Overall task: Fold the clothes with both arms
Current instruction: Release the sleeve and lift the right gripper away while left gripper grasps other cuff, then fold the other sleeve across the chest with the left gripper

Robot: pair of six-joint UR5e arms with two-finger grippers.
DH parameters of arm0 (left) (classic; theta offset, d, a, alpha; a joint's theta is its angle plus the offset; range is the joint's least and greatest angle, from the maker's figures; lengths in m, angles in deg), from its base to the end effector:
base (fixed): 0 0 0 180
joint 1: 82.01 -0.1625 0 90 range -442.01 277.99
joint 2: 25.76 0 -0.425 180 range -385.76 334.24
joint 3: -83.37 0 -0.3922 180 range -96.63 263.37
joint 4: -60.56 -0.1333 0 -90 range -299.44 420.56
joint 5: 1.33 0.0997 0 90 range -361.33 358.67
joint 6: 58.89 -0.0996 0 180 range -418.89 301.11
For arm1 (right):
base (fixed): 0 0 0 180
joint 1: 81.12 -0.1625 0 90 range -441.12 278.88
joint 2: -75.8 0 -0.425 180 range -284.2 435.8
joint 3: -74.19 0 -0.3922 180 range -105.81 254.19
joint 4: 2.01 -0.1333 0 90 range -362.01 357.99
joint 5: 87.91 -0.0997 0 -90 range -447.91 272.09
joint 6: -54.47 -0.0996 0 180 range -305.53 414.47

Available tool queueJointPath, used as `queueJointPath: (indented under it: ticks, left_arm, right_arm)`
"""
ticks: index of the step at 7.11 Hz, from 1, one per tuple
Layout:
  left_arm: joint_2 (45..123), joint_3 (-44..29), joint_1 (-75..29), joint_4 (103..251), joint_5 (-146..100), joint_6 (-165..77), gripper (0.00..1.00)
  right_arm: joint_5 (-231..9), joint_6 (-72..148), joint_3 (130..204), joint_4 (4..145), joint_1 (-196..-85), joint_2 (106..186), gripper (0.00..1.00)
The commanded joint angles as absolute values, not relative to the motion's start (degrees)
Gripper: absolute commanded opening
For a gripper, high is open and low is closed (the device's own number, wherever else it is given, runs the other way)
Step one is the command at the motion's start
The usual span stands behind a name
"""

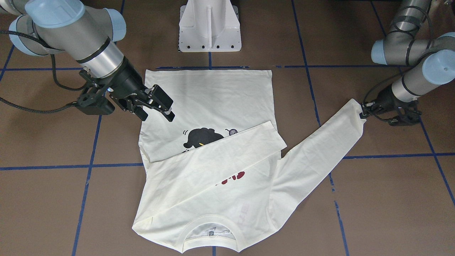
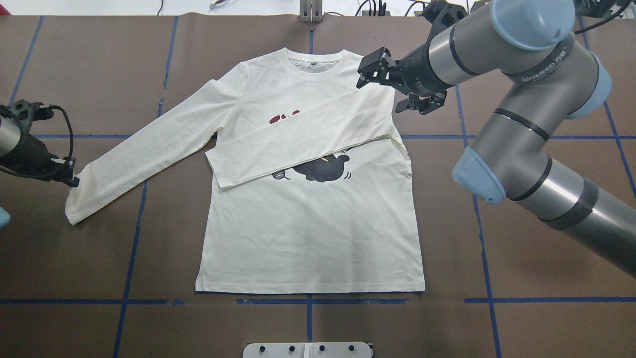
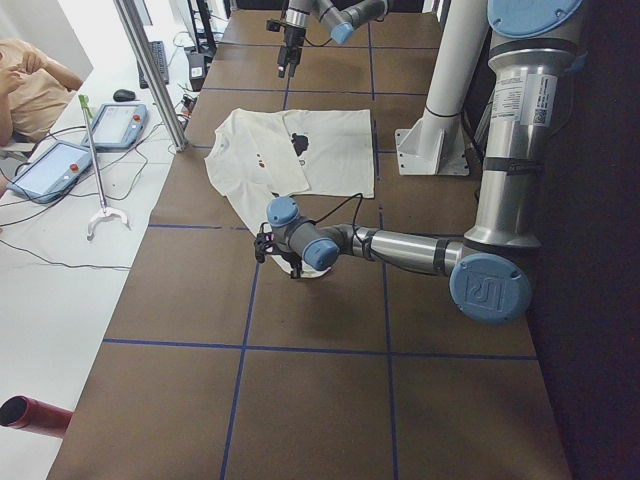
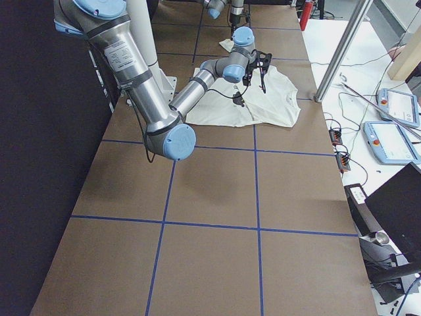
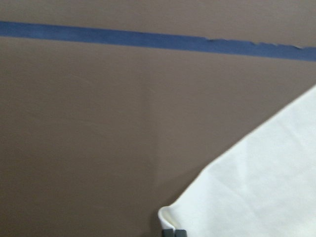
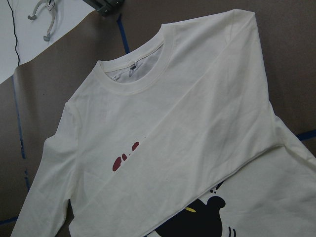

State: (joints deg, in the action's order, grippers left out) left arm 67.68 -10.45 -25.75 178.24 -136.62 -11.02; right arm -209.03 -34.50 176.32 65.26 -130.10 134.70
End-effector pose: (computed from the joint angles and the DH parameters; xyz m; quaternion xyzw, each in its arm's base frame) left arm 0.2460 -0.4808 0.5375 -0.0303 0.4591 0.0064 0.8879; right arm -0.3477 -0.5243 0.2015 0.0177 -0.5704 0.1949 0.7977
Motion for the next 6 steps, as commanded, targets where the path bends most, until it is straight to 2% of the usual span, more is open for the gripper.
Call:
queueJointPath:
  ticks: [1,4,6]
  left_arm:
    - [70.80,-18.64,-25.50,176.67,-140.54,-9.94,0.00]
    - [92.39,-20.86,-26.37,167.00,-139.85,13.44,0.00]
    - [107.59,-17.64,-37.83,166.82,-124.55,26.25,0.00]
  right_arm:
    - [-215.24,-29.68,178.51,65.31,-136.81,140.45,0.99]
    - [-219.72,-14.73,179.04,65.76,-146.14,147.67,0.99]
    - [-221.24,-9.47,179.22,65.32,-149.92,152.76,1.00]
